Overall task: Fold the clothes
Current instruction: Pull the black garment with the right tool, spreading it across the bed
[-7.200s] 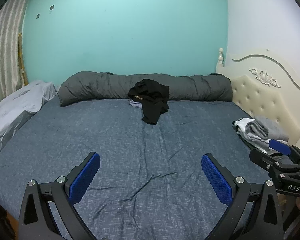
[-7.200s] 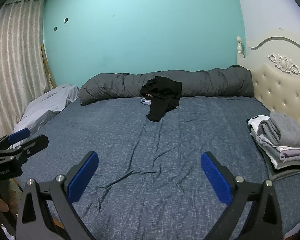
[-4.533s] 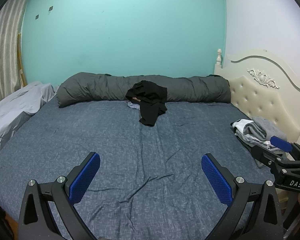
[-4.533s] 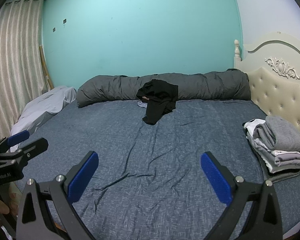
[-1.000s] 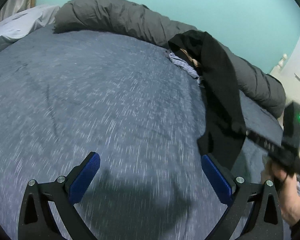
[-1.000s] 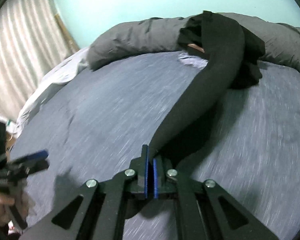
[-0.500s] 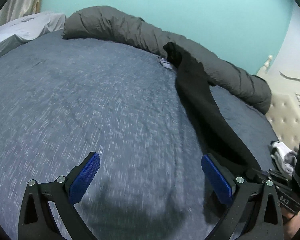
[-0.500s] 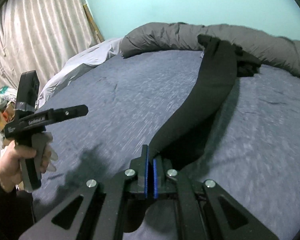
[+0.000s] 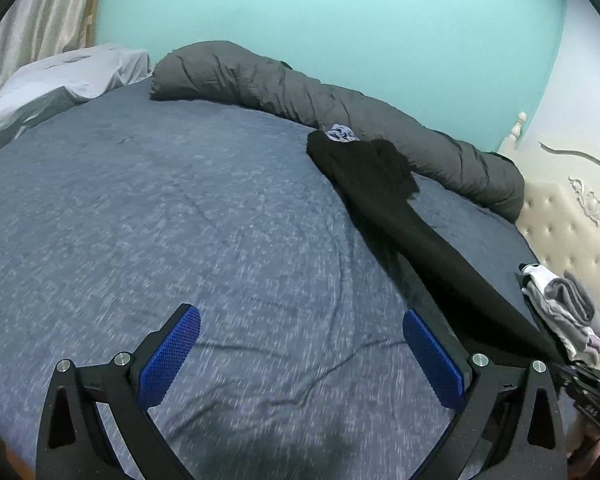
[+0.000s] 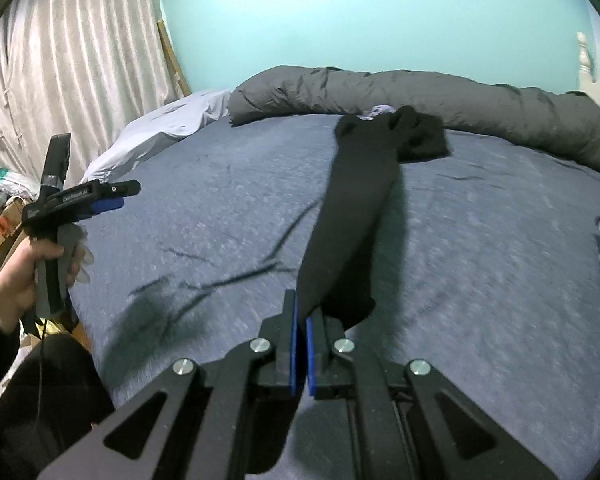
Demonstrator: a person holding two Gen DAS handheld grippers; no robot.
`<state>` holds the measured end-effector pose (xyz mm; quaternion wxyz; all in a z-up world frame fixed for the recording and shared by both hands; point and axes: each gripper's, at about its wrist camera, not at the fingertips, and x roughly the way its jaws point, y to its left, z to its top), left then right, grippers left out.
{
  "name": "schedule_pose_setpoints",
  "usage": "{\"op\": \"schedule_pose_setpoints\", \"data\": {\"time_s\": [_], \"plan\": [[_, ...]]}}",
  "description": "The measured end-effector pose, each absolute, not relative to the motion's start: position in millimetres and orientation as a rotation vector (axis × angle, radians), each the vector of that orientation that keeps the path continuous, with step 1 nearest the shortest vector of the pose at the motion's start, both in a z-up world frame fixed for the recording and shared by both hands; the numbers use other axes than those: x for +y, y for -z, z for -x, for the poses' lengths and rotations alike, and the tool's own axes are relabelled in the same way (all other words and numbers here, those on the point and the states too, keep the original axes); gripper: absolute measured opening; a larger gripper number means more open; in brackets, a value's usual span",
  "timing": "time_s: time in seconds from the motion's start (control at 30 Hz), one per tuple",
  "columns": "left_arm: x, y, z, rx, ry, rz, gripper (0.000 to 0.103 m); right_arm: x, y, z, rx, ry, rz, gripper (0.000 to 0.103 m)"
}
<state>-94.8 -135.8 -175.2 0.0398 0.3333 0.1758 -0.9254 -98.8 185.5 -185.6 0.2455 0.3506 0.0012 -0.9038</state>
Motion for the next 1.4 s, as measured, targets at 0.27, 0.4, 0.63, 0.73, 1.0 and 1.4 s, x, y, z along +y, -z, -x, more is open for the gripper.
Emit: {"op": "schedule_pose_setpoints", "data": {"time_s": [0.27, 0.4, 0.63, 0.73, 1.0, 1.4], "plan": [[-125, 181, 88, 0.541, 2.85, -1.021, 0.103, 282, 198, 95, -0.039, 2.676, -1.103, 0.003], [-124, 191, 96, 0.546, 2.852, -1.03, 0.103, 305, 210, 122, -0.087, 2.772, -1.191, 0.003], [-118, 214, 124, 0.538, 2.846, -1.061, 0.103, 318, 229, 170, -0.079, 2.898, -1.329, 0.005], [-116, 228, 137, 0.535, 2.846, -1.081, 0.103, 317, 228, 184, -0.138, 2.93, -1.28, 0.009], [-113, 260, 172, 0.503, 2.852, -1.156, 0.103, 290, 224, 239, -0.03, 3.123, -1.291, 0.056], [-118, 274, 217, 0.402, 2.868, -1.137, 0.103, 152, 282, 336, 0.065, 2.706, -1.241, 0.065]]}}
